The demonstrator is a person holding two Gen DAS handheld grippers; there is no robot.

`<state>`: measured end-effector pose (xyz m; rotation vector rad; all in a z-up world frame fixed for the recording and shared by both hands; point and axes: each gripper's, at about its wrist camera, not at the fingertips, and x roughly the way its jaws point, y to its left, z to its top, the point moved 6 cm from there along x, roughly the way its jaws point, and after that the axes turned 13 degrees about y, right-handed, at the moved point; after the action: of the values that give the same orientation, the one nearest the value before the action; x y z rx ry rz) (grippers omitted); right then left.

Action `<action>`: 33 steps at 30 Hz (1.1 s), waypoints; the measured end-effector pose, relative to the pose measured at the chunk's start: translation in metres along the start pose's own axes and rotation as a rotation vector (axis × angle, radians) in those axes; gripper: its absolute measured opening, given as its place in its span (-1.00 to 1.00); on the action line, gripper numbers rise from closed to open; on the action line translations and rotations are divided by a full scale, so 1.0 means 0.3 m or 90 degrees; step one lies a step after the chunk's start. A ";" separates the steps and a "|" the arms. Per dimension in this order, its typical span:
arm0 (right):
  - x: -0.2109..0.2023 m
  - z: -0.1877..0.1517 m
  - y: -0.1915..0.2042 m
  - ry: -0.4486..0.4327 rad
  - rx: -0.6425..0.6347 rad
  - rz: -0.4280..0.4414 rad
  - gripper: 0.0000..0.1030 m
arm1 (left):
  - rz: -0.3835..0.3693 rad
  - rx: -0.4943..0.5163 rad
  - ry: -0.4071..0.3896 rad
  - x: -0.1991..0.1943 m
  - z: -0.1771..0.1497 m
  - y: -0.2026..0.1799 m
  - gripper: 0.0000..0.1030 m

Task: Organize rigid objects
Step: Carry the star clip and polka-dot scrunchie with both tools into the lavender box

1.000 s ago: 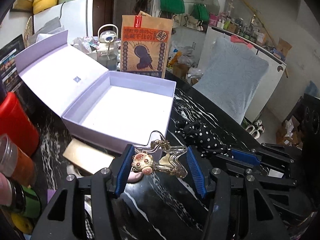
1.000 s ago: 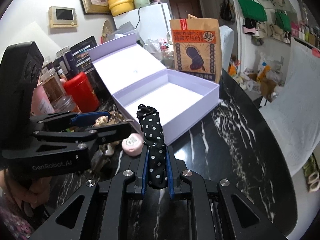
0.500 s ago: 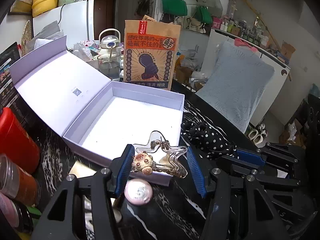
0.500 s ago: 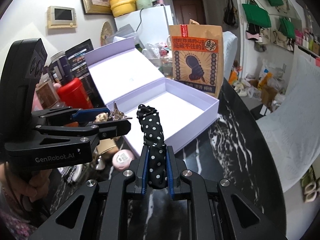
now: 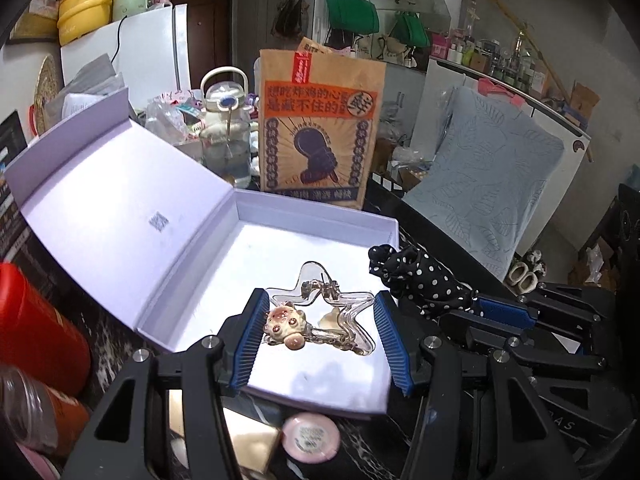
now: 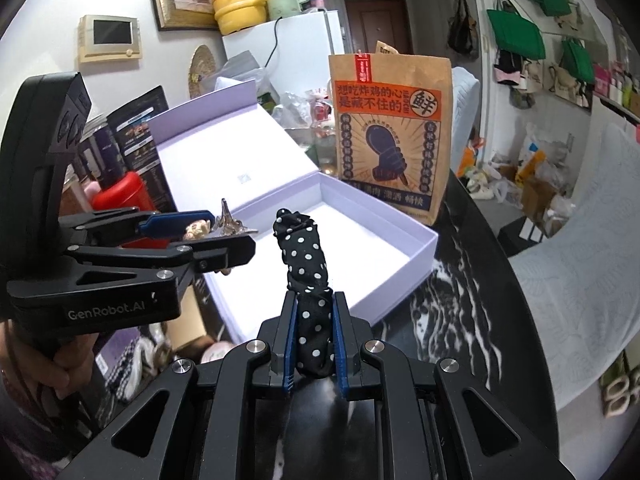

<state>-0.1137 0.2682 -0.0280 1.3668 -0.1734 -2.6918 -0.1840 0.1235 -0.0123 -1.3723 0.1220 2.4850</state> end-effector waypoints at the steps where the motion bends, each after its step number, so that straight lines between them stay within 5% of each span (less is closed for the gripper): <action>1: 0.005 0.014 -0.003 -0.002 -0.002 -0.001 -0.69 | 0.006 0.002 -0.001 0.003 0.015 0.008 0.04; 18: 0.098 0.180 -0.042 0.002 -0.030 -0.003 -0.69 | 0.031 -0.002 0.006 0.082 0.147 0.086 0.04; 33: 0.260 0.213 -0.086 0.048 -0.025 -0.013 -0.69 | 0.072 0.007 0.082 0.261 0.158 0.135 0.04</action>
<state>-0.2124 0.2845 -0.0566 1.4627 -0.1000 -2.6401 -0.2739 0.1122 -0.0553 -1.5605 0.2472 2.4807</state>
